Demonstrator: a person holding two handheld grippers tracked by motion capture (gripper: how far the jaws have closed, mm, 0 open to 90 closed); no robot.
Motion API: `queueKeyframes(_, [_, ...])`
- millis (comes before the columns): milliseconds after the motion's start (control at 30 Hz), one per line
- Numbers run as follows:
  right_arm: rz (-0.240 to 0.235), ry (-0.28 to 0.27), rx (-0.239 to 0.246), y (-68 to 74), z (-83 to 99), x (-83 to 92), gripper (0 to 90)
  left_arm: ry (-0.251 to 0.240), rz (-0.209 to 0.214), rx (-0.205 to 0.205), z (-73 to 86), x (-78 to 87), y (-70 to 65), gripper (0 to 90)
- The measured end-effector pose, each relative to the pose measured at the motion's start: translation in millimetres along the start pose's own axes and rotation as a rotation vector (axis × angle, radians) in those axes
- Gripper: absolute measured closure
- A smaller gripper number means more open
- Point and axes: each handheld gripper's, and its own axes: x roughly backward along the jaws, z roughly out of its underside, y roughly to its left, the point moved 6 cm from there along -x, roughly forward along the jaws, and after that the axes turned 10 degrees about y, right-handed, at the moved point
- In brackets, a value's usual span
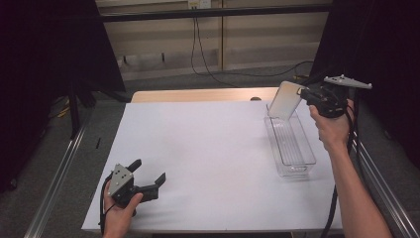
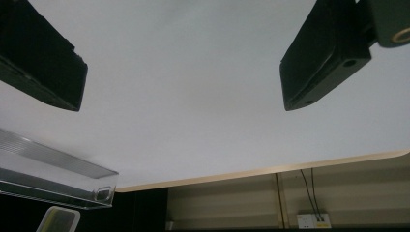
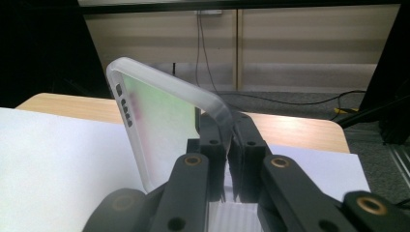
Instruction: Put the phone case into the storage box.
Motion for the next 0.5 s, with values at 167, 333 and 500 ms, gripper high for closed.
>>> queueKeyframes(167, [0.038, 0.005, 0.020, -3.5, -1.9, -5.4, 85.3, 0.000, -0.001, 0.005, 0.1, -0.3, -0.1, 2.7])
queueKeyframes(333, [0.059, 0.007, 0.026, -8.1, -7.0, -11.5, 85.3, -0.001, -0.005, 0.002, -0.1, -0.1, 0.8, 2.7])
queueKeyframes(500, [0.083, 0.017, 0.026, -12.4, -8.9, -17.9, 85.3, -0.002, -0.003, 0.001, -0.3, 0.7, 1.0, 2.7])
